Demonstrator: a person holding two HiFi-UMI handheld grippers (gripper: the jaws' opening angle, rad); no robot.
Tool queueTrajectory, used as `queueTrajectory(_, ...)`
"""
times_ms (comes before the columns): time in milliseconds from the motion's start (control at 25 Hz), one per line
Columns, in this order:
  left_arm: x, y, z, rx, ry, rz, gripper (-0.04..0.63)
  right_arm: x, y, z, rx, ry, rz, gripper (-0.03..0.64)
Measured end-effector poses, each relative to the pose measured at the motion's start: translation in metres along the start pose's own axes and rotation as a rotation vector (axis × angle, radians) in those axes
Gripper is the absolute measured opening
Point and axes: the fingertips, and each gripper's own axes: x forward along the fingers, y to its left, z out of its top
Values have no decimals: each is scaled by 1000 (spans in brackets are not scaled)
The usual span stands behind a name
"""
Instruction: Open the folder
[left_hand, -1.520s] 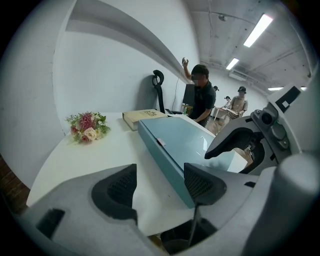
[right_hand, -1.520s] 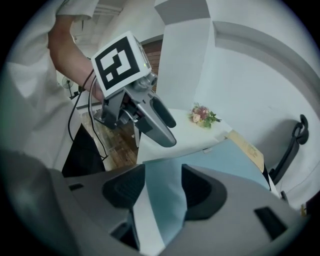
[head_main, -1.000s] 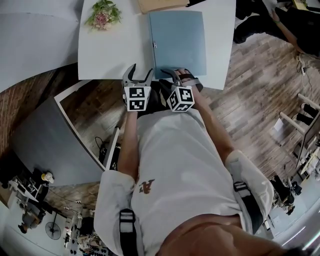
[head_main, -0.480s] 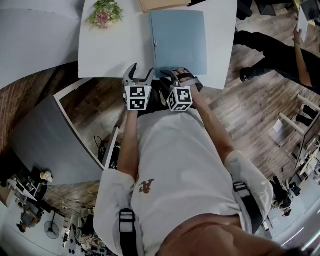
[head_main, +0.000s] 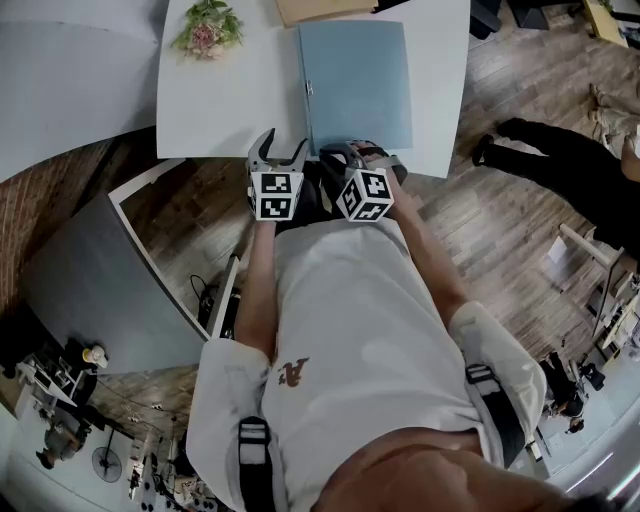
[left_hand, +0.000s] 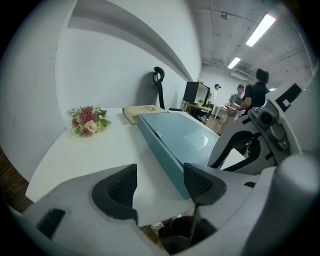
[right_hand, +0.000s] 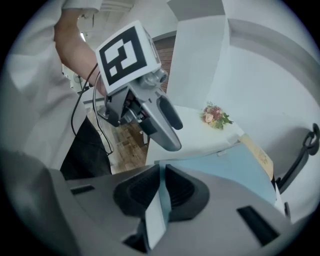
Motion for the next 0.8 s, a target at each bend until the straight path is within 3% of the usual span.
queueTrajectory(800,18,-12,-9,5,36,-44,301,-24,-11,14,94,-69,-60,25)
